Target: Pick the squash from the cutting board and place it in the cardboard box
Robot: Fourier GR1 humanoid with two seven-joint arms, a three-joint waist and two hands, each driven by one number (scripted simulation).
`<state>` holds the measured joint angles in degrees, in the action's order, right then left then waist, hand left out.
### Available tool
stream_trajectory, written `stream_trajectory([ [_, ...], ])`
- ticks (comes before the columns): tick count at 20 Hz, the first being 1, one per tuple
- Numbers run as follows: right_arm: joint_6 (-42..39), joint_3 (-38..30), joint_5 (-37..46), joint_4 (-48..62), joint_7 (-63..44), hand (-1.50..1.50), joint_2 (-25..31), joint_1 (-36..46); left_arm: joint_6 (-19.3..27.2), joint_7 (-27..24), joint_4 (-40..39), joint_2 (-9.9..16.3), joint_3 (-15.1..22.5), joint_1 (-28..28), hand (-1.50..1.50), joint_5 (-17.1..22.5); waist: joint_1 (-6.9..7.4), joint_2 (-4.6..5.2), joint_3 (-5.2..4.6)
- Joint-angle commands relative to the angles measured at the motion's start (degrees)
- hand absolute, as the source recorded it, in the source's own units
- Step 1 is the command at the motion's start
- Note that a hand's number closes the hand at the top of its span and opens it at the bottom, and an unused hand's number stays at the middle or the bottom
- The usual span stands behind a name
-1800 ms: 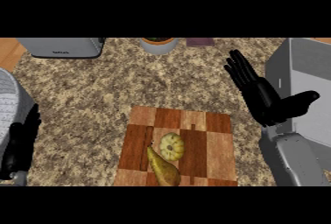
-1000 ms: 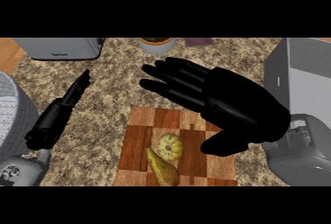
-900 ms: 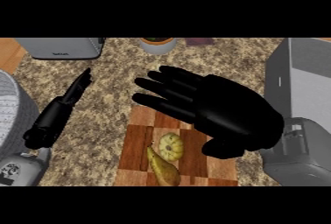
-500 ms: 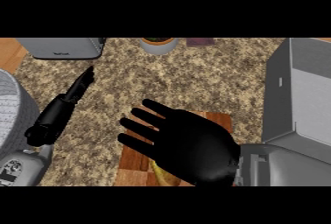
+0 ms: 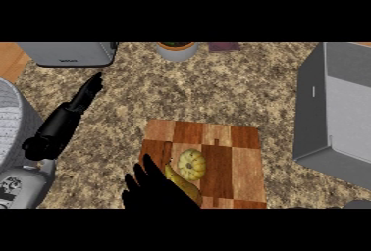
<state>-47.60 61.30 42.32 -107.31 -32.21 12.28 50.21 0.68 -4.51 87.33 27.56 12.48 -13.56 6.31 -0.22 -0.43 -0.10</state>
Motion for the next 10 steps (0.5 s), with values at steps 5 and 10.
stream_trajectory([
  [5,-7.8,6.6,6.3,3.8,-13.1,-1.50,-9.4,-8.1,-2.0,-1.3,0.7,0.3,-2.4,1.0,0.00,-0.7,0.21,0.24,0.07],
  [10,-11.3,5.7,5.2,5.4,-15.1,-1.50,-12.1,-9.7,-2.4,-2.8,0.3,-1.8,-1.5,3.4,0.00,-2.9,0.51,0.25,0.07],
])
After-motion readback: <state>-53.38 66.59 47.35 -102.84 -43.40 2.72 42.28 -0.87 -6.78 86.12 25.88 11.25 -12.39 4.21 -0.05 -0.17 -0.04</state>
